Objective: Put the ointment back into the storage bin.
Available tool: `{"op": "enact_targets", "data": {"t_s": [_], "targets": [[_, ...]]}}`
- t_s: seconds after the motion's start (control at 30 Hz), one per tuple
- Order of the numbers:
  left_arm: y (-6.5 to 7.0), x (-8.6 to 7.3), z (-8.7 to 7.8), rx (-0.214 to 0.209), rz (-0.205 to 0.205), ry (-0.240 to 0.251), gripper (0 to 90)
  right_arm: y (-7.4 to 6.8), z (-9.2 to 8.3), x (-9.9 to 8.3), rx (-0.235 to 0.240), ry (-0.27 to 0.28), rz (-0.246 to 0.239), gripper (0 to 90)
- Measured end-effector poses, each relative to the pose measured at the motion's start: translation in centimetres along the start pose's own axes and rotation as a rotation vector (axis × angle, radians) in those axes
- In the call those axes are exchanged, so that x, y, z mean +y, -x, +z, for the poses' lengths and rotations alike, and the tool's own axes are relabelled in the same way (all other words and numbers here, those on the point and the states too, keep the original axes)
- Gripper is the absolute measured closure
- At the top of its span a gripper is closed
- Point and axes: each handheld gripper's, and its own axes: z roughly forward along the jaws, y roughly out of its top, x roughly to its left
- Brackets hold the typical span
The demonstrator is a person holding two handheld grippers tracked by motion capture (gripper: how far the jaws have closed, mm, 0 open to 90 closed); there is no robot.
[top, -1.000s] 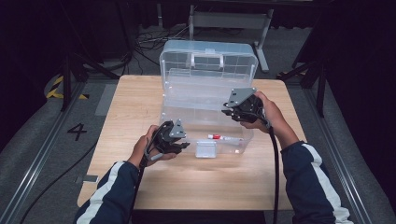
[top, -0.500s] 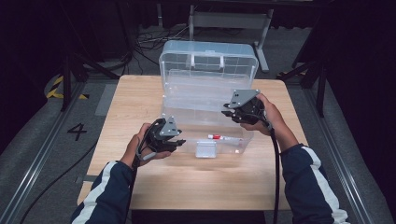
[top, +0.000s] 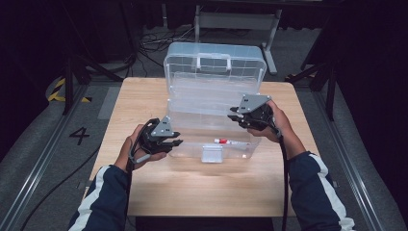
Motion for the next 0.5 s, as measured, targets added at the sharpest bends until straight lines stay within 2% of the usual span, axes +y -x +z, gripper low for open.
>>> {"op": "enact_targets", "data": {"t_s": [0.2, 0.27, 0.5], "targets": [[-0.7, -0.5, -1.0, 0.022, -0.024, 0.015, 73.0, -0.1, 0.0, -0.2, 0.0, 0.014, 0.006, 73.5], [-1.3, -0.9, -1.3, 0.027, -0.057, 0.029, 74.9, -0.2, 0.1, -0.2, -0.002, 0.017, 0.005, 73.2], [-2.3, -1.8, -1.9, 0.053, -0.088, 0.033, 85.6, -0.5, 0.1, -0.3, -0.007, 0.023, 0.008, 72.6]]}}
